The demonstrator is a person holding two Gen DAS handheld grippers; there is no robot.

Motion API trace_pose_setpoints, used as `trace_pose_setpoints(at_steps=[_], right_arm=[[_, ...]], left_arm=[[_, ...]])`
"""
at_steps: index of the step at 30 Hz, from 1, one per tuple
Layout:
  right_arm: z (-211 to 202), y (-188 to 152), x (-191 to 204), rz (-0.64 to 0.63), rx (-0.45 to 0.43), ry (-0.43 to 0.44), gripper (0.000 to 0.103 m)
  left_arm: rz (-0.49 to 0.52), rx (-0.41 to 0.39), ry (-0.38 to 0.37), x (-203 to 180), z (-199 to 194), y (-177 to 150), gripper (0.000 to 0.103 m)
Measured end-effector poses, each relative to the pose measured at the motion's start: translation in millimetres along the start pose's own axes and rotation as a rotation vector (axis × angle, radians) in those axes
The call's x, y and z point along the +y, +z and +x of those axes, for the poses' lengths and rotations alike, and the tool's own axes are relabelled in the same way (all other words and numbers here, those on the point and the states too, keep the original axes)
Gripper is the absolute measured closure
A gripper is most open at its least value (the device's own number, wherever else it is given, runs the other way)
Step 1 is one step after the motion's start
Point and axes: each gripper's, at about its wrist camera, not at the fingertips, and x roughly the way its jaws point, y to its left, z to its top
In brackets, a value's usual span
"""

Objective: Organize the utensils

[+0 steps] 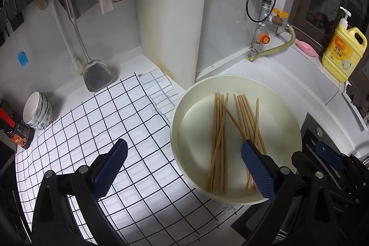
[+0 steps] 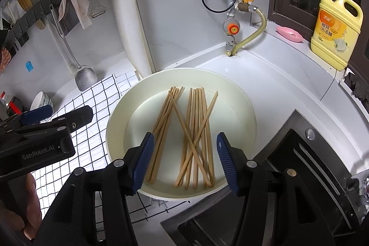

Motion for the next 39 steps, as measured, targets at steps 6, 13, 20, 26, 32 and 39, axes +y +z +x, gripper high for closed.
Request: trace_pose_setpoints(at_steps=[6, 13, 20, 26, 32, 39], right_arm=[[-0.5, 0.2, -0.3, 0.000, 0.001, -0.001, 0.049], [-0.9, -0.1, -0.1, -0.003, 0.001, -0.001, 0.049], [-1.8, -0.3, -0.6, -0.006, 0.000, 0.000, 0.049], [-2.6, -1.0, -0.3, -0.010, 0.000, 0.001, 0.049], [-2.3, 0.3, -0.7, -0.017, 0.000, 0.005, 0.049], [-1.3, 1.2, 0.6, -0.020, 0.002, 0.006, 0.049]], left_arm=[[0.014, 0.004, 0.041, 0.4, 1.6, -0.7, 0.006], [0.015, 0.011, 0.048, 1.2, 1.8, -0.8, 0.006], [0.024, 0.007, 0.050, 0.0, 0.3, 0.3, 0.006], [0.020, 0.005, 0.042, 0.3, -1.2, 0.7, 0.006], [0.015, 0.017, 0.030, 1.2, 1.1, 0.2, 0.006], [0.017, 0.001, 0.012, 0.6, -0.2, -1.8, 0.006]])
